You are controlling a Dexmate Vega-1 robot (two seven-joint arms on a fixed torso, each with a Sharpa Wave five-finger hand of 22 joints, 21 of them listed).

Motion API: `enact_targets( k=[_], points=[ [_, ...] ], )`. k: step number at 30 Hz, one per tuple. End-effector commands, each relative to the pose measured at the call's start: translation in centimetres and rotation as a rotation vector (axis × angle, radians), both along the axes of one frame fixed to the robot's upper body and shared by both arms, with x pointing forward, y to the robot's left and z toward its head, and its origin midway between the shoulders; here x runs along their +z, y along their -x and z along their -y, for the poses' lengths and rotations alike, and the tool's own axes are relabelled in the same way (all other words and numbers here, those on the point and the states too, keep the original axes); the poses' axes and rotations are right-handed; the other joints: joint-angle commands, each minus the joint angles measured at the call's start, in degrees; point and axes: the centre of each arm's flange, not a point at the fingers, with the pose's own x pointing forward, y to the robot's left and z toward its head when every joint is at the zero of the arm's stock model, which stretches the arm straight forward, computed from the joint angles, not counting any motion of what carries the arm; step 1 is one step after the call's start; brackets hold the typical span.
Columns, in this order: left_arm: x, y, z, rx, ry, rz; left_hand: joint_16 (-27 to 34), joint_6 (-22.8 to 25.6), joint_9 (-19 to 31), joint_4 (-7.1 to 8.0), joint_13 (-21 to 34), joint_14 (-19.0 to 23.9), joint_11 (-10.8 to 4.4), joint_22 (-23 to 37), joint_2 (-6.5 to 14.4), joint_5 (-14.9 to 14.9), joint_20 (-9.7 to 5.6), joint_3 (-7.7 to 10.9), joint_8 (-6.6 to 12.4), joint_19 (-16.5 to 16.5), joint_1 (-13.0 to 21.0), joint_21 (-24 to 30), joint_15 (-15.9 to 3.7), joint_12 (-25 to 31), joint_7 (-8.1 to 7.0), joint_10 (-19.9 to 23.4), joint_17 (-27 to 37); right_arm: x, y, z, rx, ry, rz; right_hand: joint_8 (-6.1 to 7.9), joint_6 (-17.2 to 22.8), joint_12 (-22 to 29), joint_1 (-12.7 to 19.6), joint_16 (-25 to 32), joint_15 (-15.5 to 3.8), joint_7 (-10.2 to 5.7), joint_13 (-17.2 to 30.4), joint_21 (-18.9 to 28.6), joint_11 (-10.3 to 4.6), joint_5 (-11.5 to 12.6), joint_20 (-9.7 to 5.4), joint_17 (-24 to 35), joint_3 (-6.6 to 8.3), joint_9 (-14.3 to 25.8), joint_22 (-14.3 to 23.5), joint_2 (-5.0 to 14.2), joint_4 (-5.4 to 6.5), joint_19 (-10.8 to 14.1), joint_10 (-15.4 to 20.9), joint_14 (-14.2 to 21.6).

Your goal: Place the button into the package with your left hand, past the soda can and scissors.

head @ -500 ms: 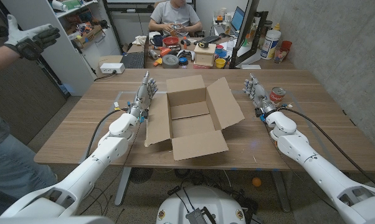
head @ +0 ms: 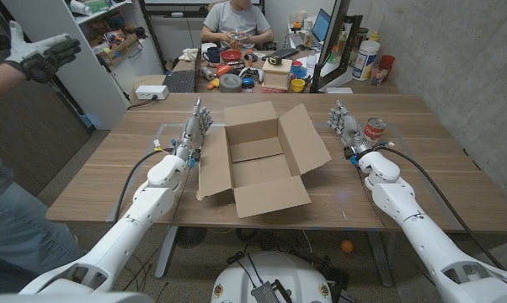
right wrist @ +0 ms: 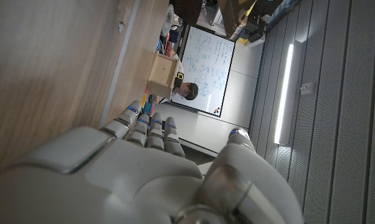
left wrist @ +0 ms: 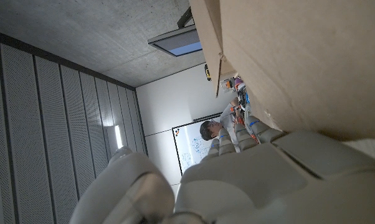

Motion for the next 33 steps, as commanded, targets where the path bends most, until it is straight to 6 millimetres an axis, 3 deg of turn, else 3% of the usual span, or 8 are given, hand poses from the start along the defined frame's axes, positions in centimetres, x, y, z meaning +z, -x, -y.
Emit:
enact_targets(
  k=[1,13,24,33],
  points=[
    [-0.5,1.4,-0.9,0.022,-0.001,0.010,0.5,-0.4,0.3,0.11,0.2,0.4,0.08,0.2,0.1,0.2,0.17,-0.33,0.33,0.1,0.6,0.4,0.19,0.4,0.05,0.2,0.1,-0.8,0.0,0.2,-0.003,-0.007,-0.019,0.05,0.3,0.2,0.5,0.1,0.38,0.17,0.3,-0.2,0.21,0.4,0.24,0.2,0.48,0.3,0.1,0.08,-0.10,0.5,0.8,0.2],
    [-0.4,3.6,-2.6,0.061,-0.070,-0.001,0.6,0.1,0.3,-0.08,0.2,1.1,0.06,0.2,0.3,0.4,0.64,-0.46,0.52,0.6,1.0,0.6,0.42,0.6,0.05,1.1,0.1,-1.3,0.1,-0.2,0.000,-0.009,-0.022,-0.16,0.5,0.0,0.4,0.1,0.49,-0.08,0.3,-0.4,0.30,0.3,0.45,0.2,0.42,0.3,0.1,0.13,-0.11,0.4,1.1,0.3],
    [-0.3,5.6,-4.0,0.095,-0.151,-0.015,0.6,0.6,0.3,-0.31,0.2,1.5,0.15,0.2,0.4,0.6,0.98,-0.55,0.66,1.1,1.5,0.6,0.49,0.8,0.28,1.7,0.1,0.7,0.9,1.5,-0.044,0.001,0.025,-0.29,0.7,-0.1,0.4,0.0,0.32,-0.38,0.3,-0.6,0.17,0.3,0.46,0.2,0.39,0.3,0.1,0.13,-0.17,0.5,1.2,0.2],
    [0.3,8.0,-5.6,0.158,-0.207,-0.012,0.7,0.9,0.3,-0.49,0.2,2.1,0.20,0.3,0.5,0.7,1.30,-0.60,0.73,1.5,1.8,0.7,0.59,0.9,0.38,2.2,0.1,0.9,1.3,2.3,-0.059,-0.009,0.034,-0.40,0.9,-0.1,0.4,0.0,0.25,-0.76,0.3,-0.7,0.13,0.3,0.50,0.2,0.31,0.3,0.2,0.11,-0.20,0.5,1.6,0.3]
  ],
)
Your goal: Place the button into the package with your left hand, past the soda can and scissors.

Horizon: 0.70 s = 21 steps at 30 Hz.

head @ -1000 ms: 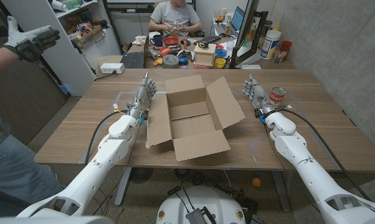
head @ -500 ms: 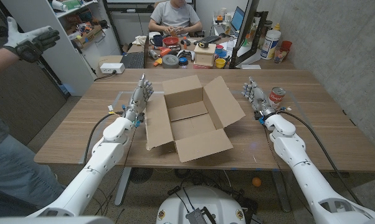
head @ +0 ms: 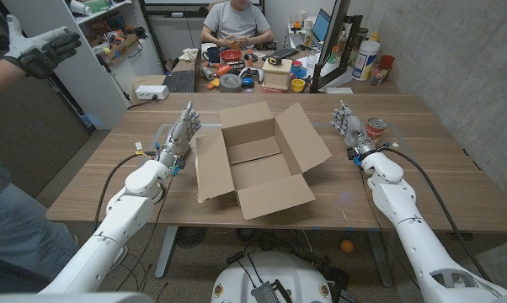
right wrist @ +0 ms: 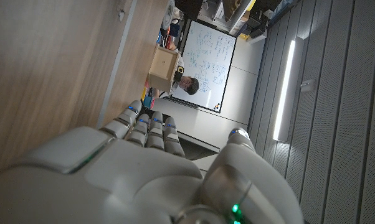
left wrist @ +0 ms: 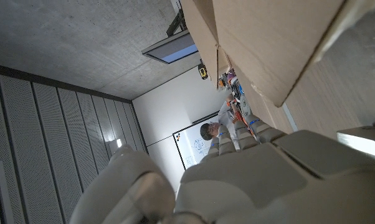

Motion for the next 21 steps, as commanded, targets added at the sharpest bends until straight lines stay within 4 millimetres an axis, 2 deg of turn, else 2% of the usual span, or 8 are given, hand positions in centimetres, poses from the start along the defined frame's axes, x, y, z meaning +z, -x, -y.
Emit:
enact_targets(
  k=[1,12,21],
  points=[
    [0.6,3.0,-2.0,0.073,-0.085,-0.001,0.3,0.2,0.3,-0.04,0.2,0.5,-0.09,0.3,0.1,0.3,0.16,-0.12,0.29,0.4,0.9,0.3,0.17,0.5,0.07,0.4,0.1,0.6,0.7,1.2,-0.028,-0.009,0.019,-0.15,0.5,-0.1,0.4,0.0,0.26,-0.24,0.1,-0.1,0.06,0.3,0.19,0.3,0.31,0.3,0.2,0.08,-0.21,0.2,0.5,0.4],
    [1.6,6.2,-4.1,0.133,-0.136,0.030,0.3,0.7,0.4,-0.31,0.2,1.1,-0.07,0.3,0.4,0.5,0.34,-0.07,0.46,0.8,1.5,0.3,0.32,0.8,0.00,1.4,0.1,0.6,1.1,1.4,-0.046,-0.020,0.024,-0.24,0.8,-0.2,0.4,0.1,0.18,-0.47,0.1,-0.2,0.05,0.3,0.28,0.3,0.25,0.3,0.2,0.09,-0.24,0.4,0.9,0.7],
    [1.7,9.1,-6.0,0.191,-0.195,0.045,0.4,1.7,0.4,-0.60,0.2,1.9,-0.17,0.3,1.0,0.7,0.61,0.11,0.76,1.2,2.3,0.4,0.19,0.9,-0.08,2.2,0.1,0.4,1.3,0.8,-0.055,-0.019,0.021,-0.26,1.3,-0.2,0.3,0.1,0.18,-0.60,0.1,-0.3,0.10,0.3,0.27,0.3,0.20,0.3,0.2,0.08,-0.28,0.5,1.3,0.9]
  ],
)
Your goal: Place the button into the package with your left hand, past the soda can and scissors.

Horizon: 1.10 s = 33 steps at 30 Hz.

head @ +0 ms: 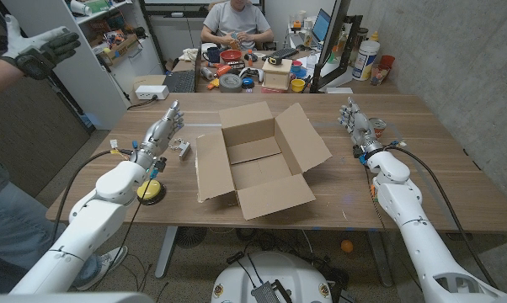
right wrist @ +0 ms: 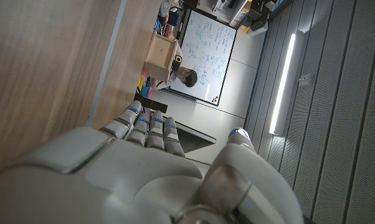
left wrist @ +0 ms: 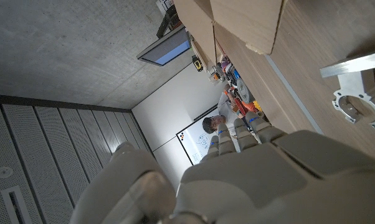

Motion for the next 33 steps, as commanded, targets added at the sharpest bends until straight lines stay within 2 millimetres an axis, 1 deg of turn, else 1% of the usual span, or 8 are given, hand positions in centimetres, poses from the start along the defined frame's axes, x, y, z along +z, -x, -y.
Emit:
enact_targets(
  k=[1,6,8,10,21,26,28,33],
  points=[
    [0.7,3.8,-2.1,0.070,-0.085,0.021,0.4,0.6,0.1,-0.30,0.1,0.9,0.21,0.3,0.2,0.2,0.14,0.15,0.35,0.8,1.1,0.4,0.24,0.5,-0.09,0.7,0.1,-0.1,0.4,-0.4,-0.018,-0.002,0.001,-0.05,0.8,-0.2,0.3,0.1,0.17,-0.09,0.1,-0.1,0.20,0.3,0.25,0.3,0.19,0.3,0.2,0.08,-0.29,0.5,0.6,0.2],
    [0.8,5.1,-3.2,0.091,-0.114,0.019,0.5,1.0,0.1,-0.62,0.1,1.5,0.09,0.3,0.7,0.3,0.31,0.40,0.42,1.1,1.9,0.4,0.02,0.6,-0.17,1.2,0.1,0.4,0.9,-0.9,-0.027,0.006,0.011,-0.14,0.8,-0.3,0.3,0.1,0.15,-0.23,0.1,-0.2,0.37,0.3,0.24,0.3,0.16,0.3,0.2,0.06,-0.32,0.5,0.7,0.3],
    [0.8,5.6,-3.6,0.103,-0.123,0.028,0.5,1.1,0.1,-0.93,0.1,2.0,0.03,0.3,1.2,0.4,1.74,0.64,0.42,1.3,2.7,0.4,0.16,0.5,-0.26,1.4,0.2,0.6,1.2,-1.1,-0.034,0.011,0.014,-0.17,0.9,-0.3,0.3,0.1,0.11,-0.27,0.1,-0.2,0.28,0.3,0.22,0.3,0.15,0.3,0.2,0.06,-0.34,0.6,0.7,0.4],
    [0.8,6.0,-3.9,0.104,-0.137,0.039,0.6,1.3,0.1,-1.05,0.1,2.2,-0.05,0.3,1.3,0.5,2.29,0.74,0.46,1.4,3.0,0.5,0.15,0.6,-0.37,1.6,0.2,0.6,1.4,-1.4,-0.033,0.009,0.017,-0.21,0.9,-0.3,0.4,0.1,0.14,-0.26,0.1,-0.2,0.34,0.3,0.22,0.3,0.14,0.3,0.2,0.07,-0.35,0.6,0.8,0.4],
    [1.1,8.0,-5.1,0.153,-0.279,0.016,0.6,1.9,0.2,-1.79,0.2,3.0,-0.47,0.4,2.1,0.5,2.63,1.31,0.60,2.1,4.7,0.6,0.18,0.6,-0.54,2.2,0.2,0.3,2.7,-3.1,-0.043,-0.003,0.035,-0.41,0.9,-0.5,0.4,0.1,0.08,-0.36,0.1,-0.4,0.37,0.3,0.23,0.3,0.10,0.4,0.2,0.08,-0.40,0.7,0.9,0.7],
    [1.5,8.9,-5.4,0.176,-0.362,-0.004,0.4,1.8,0.2,-3.48,0.2,3.5,-0.69,0.5,3.4,0.6,5.05,2.61,0.52,3.0,8.4,0.8,0.14,0.3,-0.75,2.1,0.2,-0.2,3.3,-3.6,-0.051,-0.011,0.035,-0.47,1.0,-0.5,0.3,0.1,0.03,-0.37,0.1,-0.4,0.36,0.3,0.25,0.3,0.07,0.4,0.2,0.06,-0.41,0.7,1.0,0.7],
    [1.6,9.3,-5.6,0.199,-0.405,-0.012,0.4,1.8,0.2,-4.04,0.3,3.5,-0.71,0.5,3.7,0.6,5.30,3.03,0.48,3.2,9.5,0.8,0.15,0.2,-0.76,2.1,0.2,-0.4,3.6,-3.8,-0.058,-0.018,0.038,-0.50,1.0,-0.5,0.3,0.1,-0.01,-0.38,0.1,-0.4,0.35,0.3,0.34,0.3,0.05,0.4,0.2,0.05,-0.41,0.7,1.1,0.8],
    [2.0,10.3,-5.9,0.239,-0.478,-0.023,0.3,1.8,0.3,-6.44,0.4,4.1,-1.07,0.5,4.9,0.4,6.81,4.68,0.48,4.2,14.2,0.9,0.18,0.1,-0.82,2.5,0.2,-0.5,4.1,-4.3,-0.071,-0.031,0.059,-0.54,1.3,-0.6,0.4,-0.3,0.21,-0.53,0.1,-0.8,0.26,0.4,0.26,0.3,0.02,0.4,0.2,0.06,-0.49,0.1,1.3,-0.1]
  ],
)
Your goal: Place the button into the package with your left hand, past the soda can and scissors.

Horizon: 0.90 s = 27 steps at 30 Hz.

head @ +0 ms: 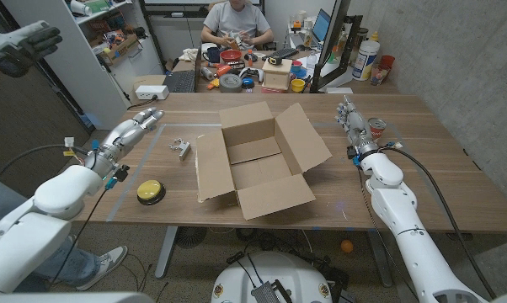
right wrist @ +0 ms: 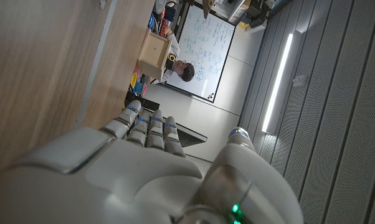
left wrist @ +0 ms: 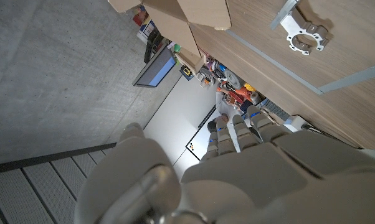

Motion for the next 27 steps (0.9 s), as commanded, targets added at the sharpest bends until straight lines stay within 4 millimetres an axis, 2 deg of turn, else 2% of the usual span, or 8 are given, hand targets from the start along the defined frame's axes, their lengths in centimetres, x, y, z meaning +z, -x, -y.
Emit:
enact_targets(
  k=[1,7,11,17,21,23,27],
  points=[
    [0.6,2.3,-0.9,0.096,-0.193,-0.048,-0.1,0.2,0.3,-1.57,0.2,0.8,-0.44,0.3,0.6,0.1,1.05,0.97,0.04,0.5,2.9,0.3,0.27,0.0,-0.18,0.4,0.2,-0.4,1.7,-1.6,-0.021,-0.023,0.035,-0.08,0.8,-0.3,0.4,-0.3,0.39,-0.20,0.1,-0.4,0.20,0.4,-0.14,0.3,0.04,0.1,0.2,0.08,-0.52,-0.3,0.6,-0.4],
    [0.9,3.4,-0.8,0.131,-0.289,-0.075,-0.1,0.3,0.4,-2.81,0.3,1.2,-0.68,0.3,0.8,0.0,1.52,1.62,0.06,1.1,5.1,0.4,0.21,0.0,-0.32,0.6,0.3,0.1,2.1,-1.8,-0.026,-0.023,0.052,-0.04,1.2,-0.3,0.9,-0.3,0.45,0.10,0.2,-0.5,0.32,0.4,-0.15,0.2,0.15,0.1,0.2,0.12,-0.81,-0.4,0.9,-0.6],
    [1.1,4.1,-0.5,0.161,-0.370,-0.105,-0.1,0.4,0.4,-3.73,0.3,1.6,-0.79,0.3,0.9,-0.2,2.57,2.02,0.03,1.9,6.7,0.6,0.13,0.0,-0.44,0.9,0.3,0.2,2.2,-2.0,-0.028,-0.023,0.054,-0.07,1.4,-0.3,1.1,-0.3,0.44,0.09,0.2,-0.6,0.29,0.5,-0.12,0.2,0.20,0.1,0.2,0.10,-0.98,-0.3,1.1,-0.5],
    [1.2,5.4,-0.2,0.223,-0.474,-0.154,0.2,0.8,0.5,-5.18,0.4,3.0,-0.98,0.4,0.8,-0.7,5.56,2.57,0.07,3.9,9.2,1.1,0.04,0.0,-0.95,1.3,0.3,0.4,2.2,-2.2,-0.027,-0.019,0.053,-0.16,1.4,-0.4,1.3,-0.2,0.42,-0.10,0.2,-0.7,0.26,0.5,-0.10,0.2,0.23,0.1,0.2,0.06,-1.16,-0.3,1.2,-0.3],
    [1.2,6.2,0.1,0.281,-0.552,-0.185,0.4,1.2,0.6,-5.67,0.5,4.0,-1.06,0.5,0.7,-1.0,6.27,2.68,0.15,5.3,10.0,1.5,-0.03,0.1,-1.44,1.8,0.4,0.7,2.2,-2.3,-0.024,-0.018,0.058,-0.22,1.4,-0.5,1.5,-0.2,0.46,-0.20,0.2,-0.7,0.25,0.5,-0.10,0.2,0.23,0.1,0.2,0.03,-1.26,-0.3,1.3,-0.2],
    [1.2,6.6,0.3,0.311,-0.587,-0.197,0.6,1.6,0.6,-5.96,0.5,4.9,-1.11,0.6,0.6,-1.2,6.47,2.70,0.27,6.8,10.5,2.1,0.27,0.1,-2.25,1.9,0.4,0.7,2.2,-2.3,-0.024,-0.018,0.060,-0.24,1.5,-0.5,1.5,-0.2,0.49,-0.23,0.2,-0.7,0.17,0.5,-0.03,0.2,0.23,0.1,0.2,0.01,-1.31,-0.3,1.3,-0.2],
    [1.3,7.3,1.1,0.397,-0.694,-0.192,1.2,3.5,0.7,-6.11,0.7,7.6,-1.06,1.0,0.4,-2.1,6.68,2.35,0.69,12.8,10.8,4.1,1.01,0.4,-3.84,3.1,0.6,0.8,2.1,-2.2,-0.022,-0.021,0.061,-0.31,1.5,-0.5,1.6,-0.2,0.47,-0.36,0.2,-0.8,0.17,0.5,0.08,0.2,0.22,0.1,0.2,-0.03,-1.39,-0.3,1.3,-0.1]
  ],
)
